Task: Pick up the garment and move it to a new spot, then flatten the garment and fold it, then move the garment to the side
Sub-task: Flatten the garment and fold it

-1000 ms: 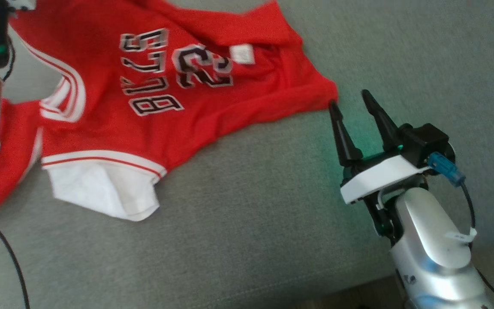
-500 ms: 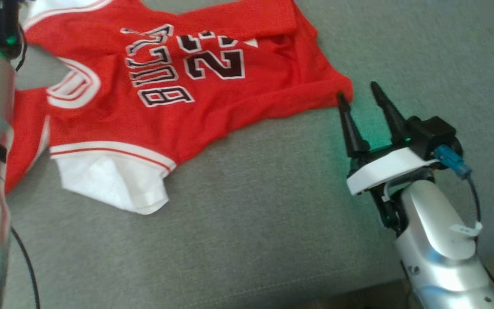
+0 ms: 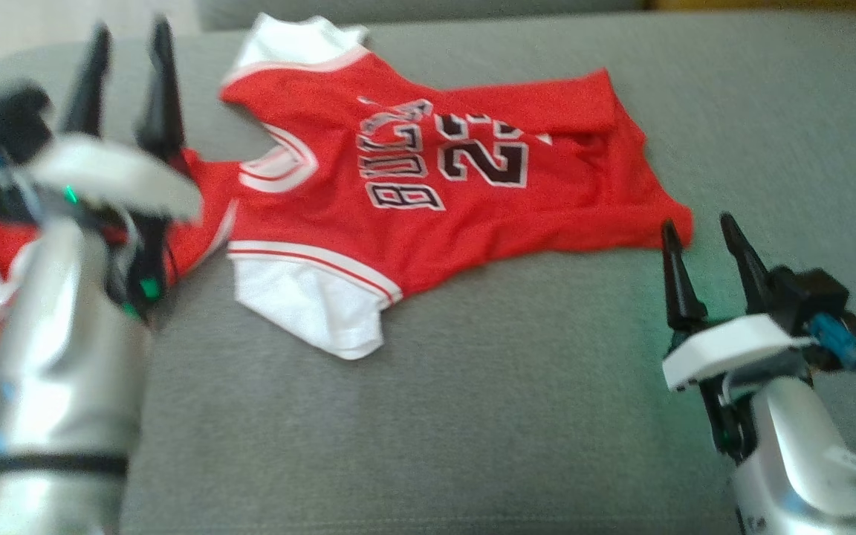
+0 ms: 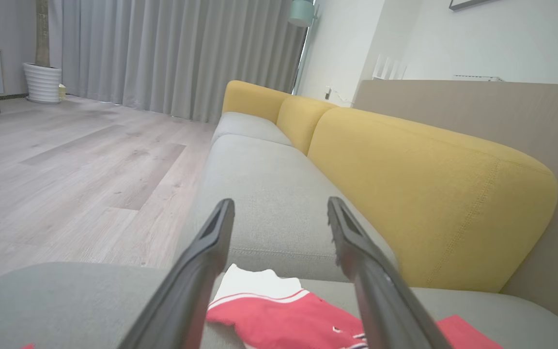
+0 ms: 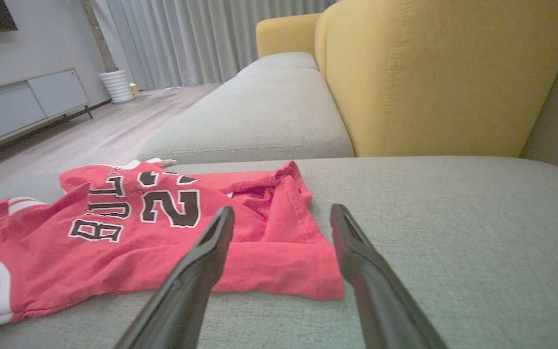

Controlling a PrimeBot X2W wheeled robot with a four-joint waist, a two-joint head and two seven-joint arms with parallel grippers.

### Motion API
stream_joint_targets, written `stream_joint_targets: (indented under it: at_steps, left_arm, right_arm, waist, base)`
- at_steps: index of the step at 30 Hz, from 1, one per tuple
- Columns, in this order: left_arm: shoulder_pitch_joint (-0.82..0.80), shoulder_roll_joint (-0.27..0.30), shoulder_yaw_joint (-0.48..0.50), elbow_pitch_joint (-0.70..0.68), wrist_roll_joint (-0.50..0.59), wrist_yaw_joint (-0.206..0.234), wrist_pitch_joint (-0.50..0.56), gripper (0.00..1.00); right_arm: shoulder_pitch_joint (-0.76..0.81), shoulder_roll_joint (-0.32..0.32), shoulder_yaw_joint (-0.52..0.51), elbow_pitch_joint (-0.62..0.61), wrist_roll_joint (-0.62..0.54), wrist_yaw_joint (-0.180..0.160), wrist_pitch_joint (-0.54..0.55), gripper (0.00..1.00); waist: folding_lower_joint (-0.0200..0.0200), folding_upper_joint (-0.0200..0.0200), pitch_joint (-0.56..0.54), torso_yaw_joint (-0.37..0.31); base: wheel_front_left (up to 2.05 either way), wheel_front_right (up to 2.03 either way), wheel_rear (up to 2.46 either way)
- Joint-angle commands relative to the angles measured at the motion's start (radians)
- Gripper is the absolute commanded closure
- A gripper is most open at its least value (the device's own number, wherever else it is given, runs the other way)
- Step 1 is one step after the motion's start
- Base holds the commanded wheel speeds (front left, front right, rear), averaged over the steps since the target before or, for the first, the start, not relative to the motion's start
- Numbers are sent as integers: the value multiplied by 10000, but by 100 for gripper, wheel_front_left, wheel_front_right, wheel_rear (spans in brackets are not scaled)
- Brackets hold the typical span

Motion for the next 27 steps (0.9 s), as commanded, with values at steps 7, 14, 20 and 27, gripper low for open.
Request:
stream_joint_targets:
  at_steps: [7, 14, 20, 27]
  left_arm:
    - [2825, -285, 800, -2564, 691, 338, -50, 0]
    - [5279, -959, 1132, -4072, 1622, 544, -50, 0]
    - [5494, -1217, 815, -3750, 1795, 227, -51, 0]
    - [4604, -986, -273, -2164, 2285, -177, 224, 0]
  right_arm:
    - [726, 34, -241, -870, -101, 37, 186, 0]
    - [1264, 34, -479, -1326, 153, 37, 280, 0]
    - [1272, 34, -346, -1579, 142, 37, 432, 0]
    - [988, 34, 52, -1677, 159, 37, 519, 0]
  waist:
    - [0, 0, -1051, 960]
    - [0, 0, -1236, 1030]
    - [0, 0, -978, 938]
    - [0, 0, -557, 440]
  base:
    - [0, 0, 0]
    - [0, 0, 0]
    - [0, 0, 0]
    - [0, 0, 0]
